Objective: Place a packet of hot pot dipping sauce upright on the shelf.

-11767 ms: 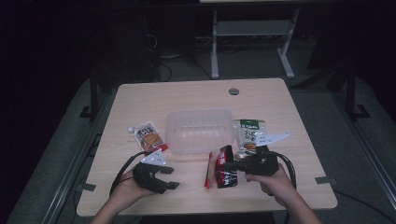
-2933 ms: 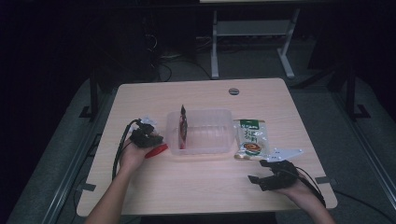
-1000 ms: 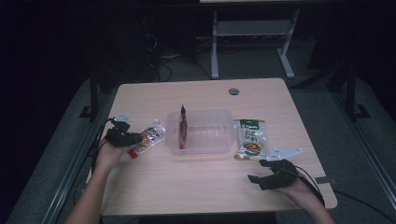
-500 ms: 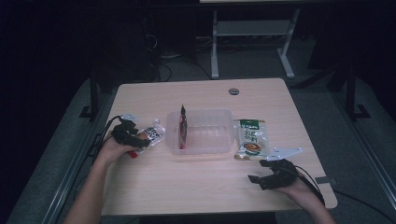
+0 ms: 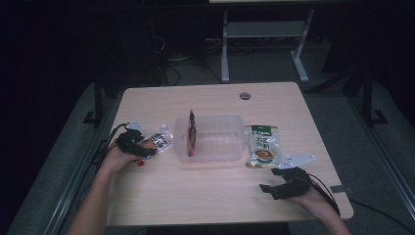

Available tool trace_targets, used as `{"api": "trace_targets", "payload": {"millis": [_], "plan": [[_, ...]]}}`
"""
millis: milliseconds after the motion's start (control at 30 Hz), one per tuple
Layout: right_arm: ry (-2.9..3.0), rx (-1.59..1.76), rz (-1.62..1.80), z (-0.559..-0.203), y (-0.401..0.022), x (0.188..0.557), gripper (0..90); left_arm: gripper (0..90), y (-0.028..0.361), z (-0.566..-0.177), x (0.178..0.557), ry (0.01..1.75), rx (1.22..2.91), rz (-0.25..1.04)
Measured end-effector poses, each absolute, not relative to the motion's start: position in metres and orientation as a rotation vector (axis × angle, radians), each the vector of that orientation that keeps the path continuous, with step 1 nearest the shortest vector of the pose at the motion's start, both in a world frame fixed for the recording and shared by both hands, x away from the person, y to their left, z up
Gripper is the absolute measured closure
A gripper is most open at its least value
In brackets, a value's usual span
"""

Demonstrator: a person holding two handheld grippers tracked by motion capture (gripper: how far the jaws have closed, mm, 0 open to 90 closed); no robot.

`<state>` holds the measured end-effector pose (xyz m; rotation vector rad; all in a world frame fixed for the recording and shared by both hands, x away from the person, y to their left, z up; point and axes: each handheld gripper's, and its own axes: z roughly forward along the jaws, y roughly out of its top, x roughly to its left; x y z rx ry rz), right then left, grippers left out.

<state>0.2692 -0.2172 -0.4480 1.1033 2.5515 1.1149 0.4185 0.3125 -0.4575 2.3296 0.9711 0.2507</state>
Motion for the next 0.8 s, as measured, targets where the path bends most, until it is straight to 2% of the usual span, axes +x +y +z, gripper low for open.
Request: {"api": "trace_targets", "payload": {"millis": [133,367,533,800], "plan": [[2.554,1.103,1.111,-0.448,-0.217,0.269,21.8,40.1,0.315,-0.454,0.417,0.957,2.342,0.268],[2.553,1.106,1.112,-0.448,-0.217,0.269,21.9,76.2,0.318,-0.449,0.415,0.971,2.293,0.214],[2.556,1.104,1.111,-0.448,-0.217,0.269,21.9,87.7,0.321,-0.448,0.415,0.97,2.25,0.161],[2.553,1.109,1.114,-0.448,-0.218,0.269,21.9,89.8,0.332,-0.439,0.408,0.985,2.194,0.115]]}}
